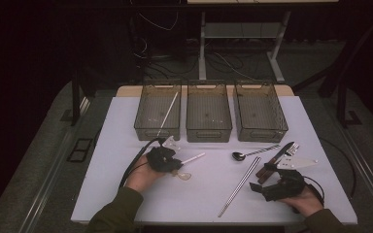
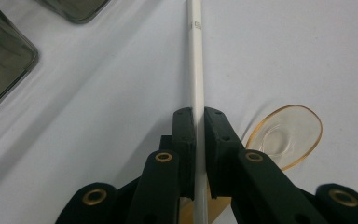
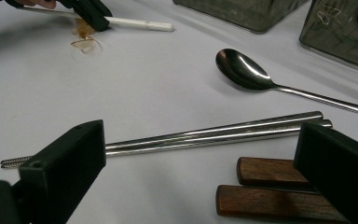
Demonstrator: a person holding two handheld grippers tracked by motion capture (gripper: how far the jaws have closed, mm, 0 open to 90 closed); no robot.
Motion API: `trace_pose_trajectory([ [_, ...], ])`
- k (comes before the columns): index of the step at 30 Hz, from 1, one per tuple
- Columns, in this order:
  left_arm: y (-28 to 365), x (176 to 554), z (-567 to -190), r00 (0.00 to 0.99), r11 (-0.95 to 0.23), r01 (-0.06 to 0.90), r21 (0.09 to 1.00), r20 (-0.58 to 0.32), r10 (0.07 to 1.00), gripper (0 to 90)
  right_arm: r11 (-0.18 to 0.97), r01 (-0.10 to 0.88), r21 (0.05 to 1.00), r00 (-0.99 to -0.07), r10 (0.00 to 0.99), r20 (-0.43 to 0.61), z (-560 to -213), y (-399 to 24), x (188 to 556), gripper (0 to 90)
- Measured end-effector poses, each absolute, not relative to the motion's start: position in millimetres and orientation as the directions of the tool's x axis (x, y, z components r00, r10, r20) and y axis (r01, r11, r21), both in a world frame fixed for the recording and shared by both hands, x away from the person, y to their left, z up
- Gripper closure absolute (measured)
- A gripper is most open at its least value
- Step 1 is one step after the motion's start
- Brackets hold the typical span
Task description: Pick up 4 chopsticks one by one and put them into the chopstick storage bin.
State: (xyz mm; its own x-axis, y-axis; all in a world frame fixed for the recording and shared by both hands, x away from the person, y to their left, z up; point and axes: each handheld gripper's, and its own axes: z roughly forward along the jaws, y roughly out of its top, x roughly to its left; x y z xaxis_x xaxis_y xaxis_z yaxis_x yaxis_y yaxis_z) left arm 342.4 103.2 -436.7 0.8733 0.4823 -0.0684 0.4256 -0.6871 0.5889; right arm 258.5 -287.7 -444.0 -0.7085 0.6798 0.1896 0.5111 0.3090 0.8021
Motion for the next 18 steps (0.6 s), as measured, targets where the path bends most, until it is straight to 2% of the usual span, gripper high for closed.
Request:
trace_pose_trajectory([
  [11,106.7,343.6,-434.6,0.876,-0.692,0.427,0.582,-0.077,0.476,83.5,0.309,0.509,0.803,-0.71,0.678,0.189,-444.0,-288.0,258.7,2.3],
  [18,111.3,345.0,-429.6,0.876,-0.661,0.426,0.618,-0.098,0.473,83.5,0.31,0.511,0.802,-0.71,0.678,0.191,-444.1,-287.9,258.7,2.3],
])
